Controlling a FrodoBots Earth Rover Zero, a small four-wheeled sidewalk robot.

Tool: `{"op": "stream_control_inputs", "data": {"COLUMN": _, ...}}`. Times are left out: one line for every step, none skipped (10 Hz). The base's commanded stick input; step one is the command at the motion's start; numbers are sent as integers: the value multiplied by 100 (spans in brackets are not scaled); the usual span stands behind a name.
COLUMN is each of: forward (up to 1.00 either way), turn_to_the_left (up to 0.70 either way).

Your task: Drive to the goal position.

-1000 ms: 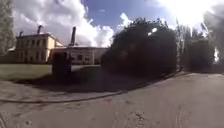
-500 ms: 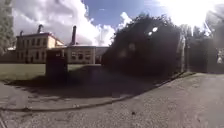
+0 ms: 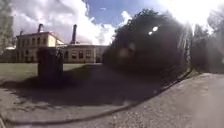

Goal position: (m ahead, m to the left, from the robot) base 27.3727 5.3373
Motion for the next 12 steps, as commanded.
{"op": "stream_control_inputs", "data": {"forward": 70, "turn_to_the_left": 0}}
{"op": "stream_control_inputs", "data": {"forward": 70, "turn_to_the_left": 0}}
{"op": "stream_control_inputs", "data": {"forward": 70, "turn_to_the_left": 0}}
{"op": "stream_control_inputs", "data": {"forward": 70, "turn_to_the_left": 0}}
{"op": "stream_control_inputs", "data": {"forward": 70, "turn_to_the_left": 0}}
{"op": "stream_control_inputs", "data": {"forward": 70, "turn_to_the_left": 0}}
{"op": "stream_control_inputs", "data": {"forward": 70, "turn_to_the_left": 0}}
{"op": "stream_control_inputs", "data": {"forward": 70, "turn_to_the_left": 0}}
{"op": "stream_control_inputs", "data": {"forward": 70, "turn_to_the_left": 11}}
{"op": "stream_control_inputs", "data": {"forward": 70, "turn_to_the_left": 34}}
{"op": "stream_control_inputs", "data": {"forward": 70, "turn_to_the_left": 35}}
{"op": "stream_control_inputs", "data": {"forward": 70, "turn_to_the_left": 33}}
